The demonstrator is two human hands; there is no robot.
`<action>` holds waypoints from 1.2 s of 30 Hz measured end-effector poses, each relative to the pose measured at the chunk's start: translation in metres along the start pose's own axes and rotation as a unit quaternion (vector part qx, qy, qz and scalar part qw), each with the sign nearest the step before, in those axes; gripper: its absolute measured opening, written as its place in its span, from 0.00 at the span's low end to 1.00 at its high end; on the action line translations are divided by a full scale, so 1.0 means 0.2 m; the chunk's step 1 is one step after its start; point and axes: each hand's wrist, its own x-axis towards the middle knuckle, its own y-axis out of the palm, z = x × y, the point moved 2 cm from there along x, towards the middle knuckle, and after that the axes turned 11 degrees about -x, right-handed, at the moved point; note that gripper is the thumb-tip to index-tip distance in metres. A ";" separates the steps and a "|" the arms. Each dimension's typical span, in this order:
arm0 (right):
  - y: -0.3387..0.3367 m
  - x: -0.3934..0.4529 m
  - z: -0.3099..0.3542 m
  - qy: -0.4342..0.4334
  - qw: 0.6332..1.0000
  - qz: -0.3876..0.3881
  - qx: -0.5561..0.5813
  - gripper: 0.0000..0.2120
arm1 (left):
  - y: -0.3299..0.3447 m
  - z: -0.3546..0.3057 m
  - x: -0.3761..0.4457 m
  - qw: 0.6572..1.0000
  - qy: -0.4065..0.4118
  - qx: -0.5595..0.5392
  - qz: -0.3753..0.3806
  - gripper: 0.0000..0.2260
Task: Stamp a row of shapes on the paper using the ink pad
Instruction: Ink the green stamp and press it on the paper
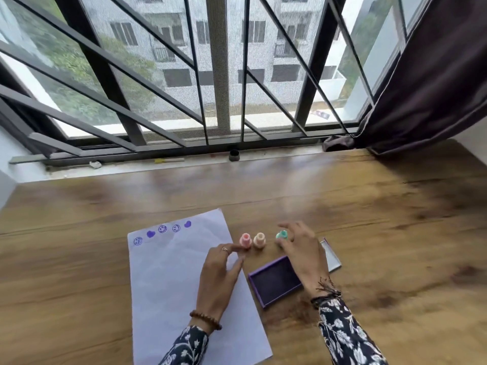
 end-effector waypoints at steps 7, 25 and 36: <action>-0.02 -0.06 -0.02 0.061 0.960 0.034 0.271 0.09 | 0.05 -0.12 0.02 0.956 -0.143 -0.253 0.035 0.10; -0.01 -0.31 -0.04 0.238 0.707 0.143 0.650 0.07 | 0.00 -0.08 0.00 0.939 -0.187 -0.280 0.072 0.10; 0.07 -0.45 0.01 -0.048 0.998 -0.009 -0.031 0.09 | 0.00 0.01 -0.04 0.961 -0.170 -0.182 0.124 0.05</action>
